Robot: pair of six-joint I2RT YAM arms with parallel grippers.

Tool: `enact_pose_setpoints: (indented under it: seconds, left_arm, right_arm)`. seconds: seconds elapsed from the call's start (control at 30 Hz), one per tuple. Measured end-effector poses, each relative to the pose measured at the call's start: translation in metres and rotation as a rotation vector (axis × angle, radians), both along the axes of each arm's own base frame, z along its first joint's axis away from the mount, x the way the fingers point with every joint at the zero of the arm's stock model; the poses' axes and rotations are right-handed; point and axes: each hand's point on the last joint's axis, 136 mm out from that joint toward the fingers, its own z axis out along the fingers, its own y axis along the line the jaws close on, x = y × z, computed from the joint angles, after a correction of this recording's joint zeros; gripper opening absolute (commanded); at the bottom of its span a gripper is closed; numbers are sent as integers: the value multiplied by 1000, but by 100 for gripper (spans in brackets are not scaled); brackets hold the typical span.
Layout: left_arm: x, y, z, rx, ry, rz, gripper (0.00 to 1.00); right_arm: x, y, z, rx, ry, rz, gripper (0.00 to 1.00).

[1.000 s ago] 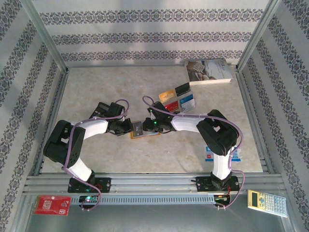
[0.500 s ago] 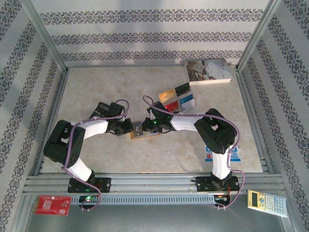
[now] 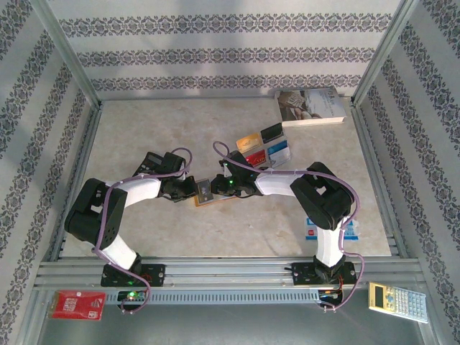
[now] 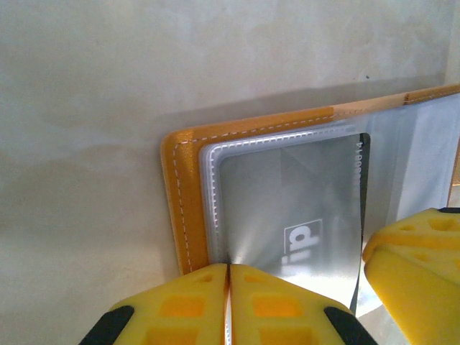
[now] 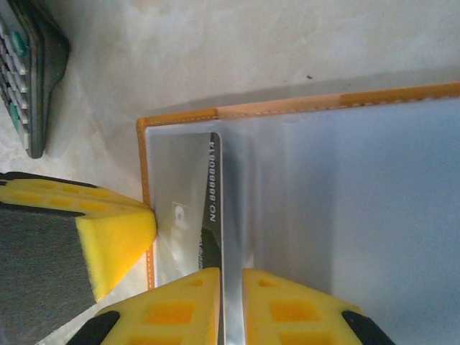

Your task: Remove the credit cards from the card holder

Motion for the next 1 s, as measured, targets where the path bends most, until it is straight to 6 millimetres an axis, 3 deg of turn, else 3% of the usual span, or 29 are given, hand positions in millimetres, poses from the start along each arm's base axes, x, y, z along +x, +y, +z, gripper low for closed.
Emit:
enact_pose_setpoints:
  seconds: [0.47,0.73,1.0]
  left_arm:
    - [0,0,0,0,0,-1,10]
    - [0,0,0,0,-1,-1,10]
    - [0,0,0,1,-2,-3,10]
  right_arm:
    - [5,2,5,27,-6,-15,17]
    - [0,3,-9,21,33,0,16]
    - [-1,6,-6,50,43,19,14]
